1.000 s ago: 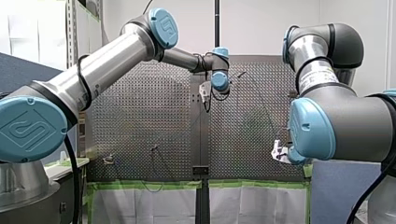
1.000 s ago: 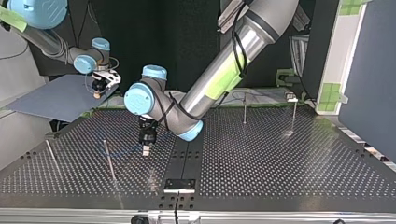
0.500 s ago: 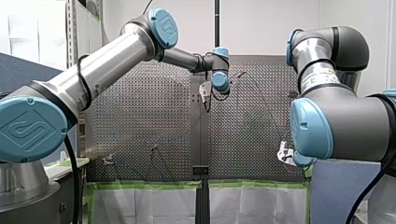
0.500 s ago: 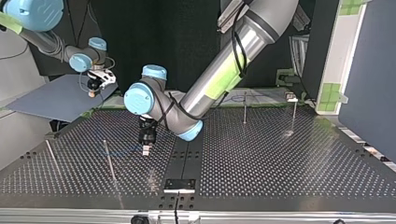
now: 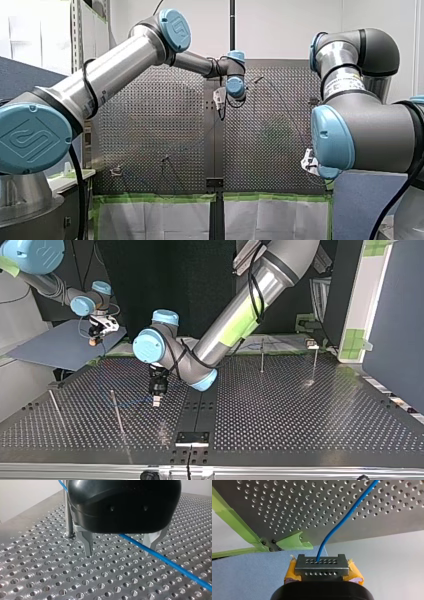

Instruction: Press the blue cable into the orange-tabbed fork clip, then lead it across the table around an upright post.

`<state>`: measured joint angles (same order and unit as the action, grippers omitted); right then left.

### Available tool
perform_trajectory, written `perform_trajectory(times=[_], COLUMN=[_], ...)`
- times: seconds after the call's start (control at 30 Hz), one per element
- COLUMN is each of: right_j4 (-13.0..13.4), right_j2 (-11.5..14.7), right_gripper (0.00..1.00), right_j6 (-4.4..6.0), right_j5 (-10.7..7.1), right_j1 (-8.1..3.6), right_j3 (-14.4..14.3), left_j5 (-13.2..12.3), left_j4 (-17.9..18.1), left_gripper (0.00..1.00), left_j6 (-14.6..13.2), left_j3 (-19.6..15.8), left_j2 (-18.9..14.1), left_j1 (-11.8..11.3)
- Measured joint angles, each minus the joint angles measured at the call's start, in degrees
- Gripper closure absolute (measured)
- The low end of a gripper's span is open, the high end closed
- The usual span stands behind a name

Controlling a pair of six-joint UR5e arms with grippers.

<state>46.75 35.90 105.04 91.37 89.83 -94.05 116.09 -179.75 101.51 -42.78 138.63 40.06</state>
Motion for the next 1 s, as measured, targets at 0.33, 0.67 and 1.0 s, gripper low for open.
perform_trajectory(times=[0.33, 0.67, 1.0], right_j4=[-0.42, -1.16, -2.31], right_j2=[-3.62, -5.82, -5.8], right_gripper=[1.0, 1.0, 1.0], right_j6=[-0.1, -1.12, -1.45], right_j5=[-0.18, -0.24, -2.29], right_j1=[0.3, 0.82, 1.41], right_j3=[2.48, 3.45, 3.64], left_j5=[0.59, 5.56, 11.16], left_j4=[-0.04, -4.22, -7.45], left_gripper=[0.0, 0.0, 0.0], left_j6=[0.0, 2.03, 4.09], left_j3=[0.0, 0.06, 0.09], left_j2=[-0.02, -0.01, -0.06], left_j1=[0.03, 0.53, 0.78])
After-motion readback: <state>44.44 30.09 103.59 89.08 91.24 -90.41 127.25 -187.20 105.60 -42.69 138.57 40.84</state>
